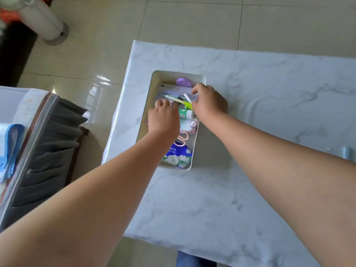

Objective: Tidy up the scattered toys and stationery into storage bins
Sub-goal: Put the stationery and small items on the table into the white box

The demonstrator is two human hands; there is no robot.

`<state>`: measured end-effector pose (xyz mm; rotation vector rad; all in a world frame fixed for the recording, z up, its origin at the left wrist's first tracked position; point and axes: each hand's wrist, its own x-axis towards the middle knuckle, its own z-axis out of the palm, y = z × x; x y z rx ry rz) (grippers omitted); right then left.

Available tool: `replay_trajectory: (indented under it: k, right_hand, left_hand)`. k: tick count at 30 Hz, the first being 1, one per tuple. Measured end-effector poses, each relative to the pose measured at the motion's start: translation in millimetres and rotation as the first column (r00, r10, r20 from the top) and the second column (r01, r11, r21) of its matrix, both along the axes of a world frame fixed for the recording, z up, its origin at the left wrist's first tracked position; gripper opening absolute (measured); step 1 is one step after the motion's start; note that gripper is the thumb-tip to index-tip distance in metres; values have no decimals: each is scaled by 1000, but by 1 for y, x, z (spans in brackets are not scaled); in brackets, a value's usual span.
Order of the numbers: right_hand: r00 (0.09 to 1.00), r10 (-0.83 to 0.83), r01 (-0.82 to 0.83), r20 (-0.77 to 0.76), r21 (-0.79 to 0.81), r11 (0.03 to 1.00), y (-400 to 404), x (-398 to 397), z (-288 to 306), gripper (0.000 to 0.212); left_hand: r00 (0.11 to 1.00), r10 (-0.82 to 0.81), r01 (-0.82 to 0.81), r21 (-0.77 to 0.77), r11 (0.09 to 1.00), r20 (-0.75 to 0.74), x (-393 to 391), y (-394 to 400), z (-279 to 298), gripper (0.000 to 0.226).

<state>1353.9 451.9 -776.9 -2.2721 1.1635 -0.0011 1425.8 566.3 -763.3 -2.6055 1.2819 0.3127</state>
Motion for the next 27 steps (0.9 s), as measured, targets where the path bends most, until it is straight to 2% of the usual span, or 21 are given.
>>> replay_trajectory:
  k: [3, 7, 9, 14, 21, 27]
  right_hand:
    - [998, -34, 35, -48, 15, 999, 5, -15, -15, 33]
    - [993, -89, 90, -80, 9, 996, 4, -39, -31, 33]
    - [991, -102, 104, -89, 13, 994, -1, -53, -37, 33]
    - [986, -130, 131, -107, 9, 991, -22, -106, -52, 33]
    - [976, -168, 173, -135, 23, 985, -56, -196, -65, 34]
    - [961, -203, 207, -190, 5, 978, -96, -289, -66, 37]
  left_hand:
    - [998, -23, 22, -17, 1000, -56, -14, 0, -12, 27]
    - [988, -112, 112, -1, 994, -104, -45, -12, -28, 40]
    - [991, -107, 112, 55, 992, -84, -54, -20, -38, 44]
    - [998, -52, 55, 172, 984, -19, -71, -42, -53, 36]
    - [1000, -27, 25, 129, 991, 12, -121, -77, -60, 33]
    - [998, -61, 63, 85, 994, -31, -215, -130, -66, 34]
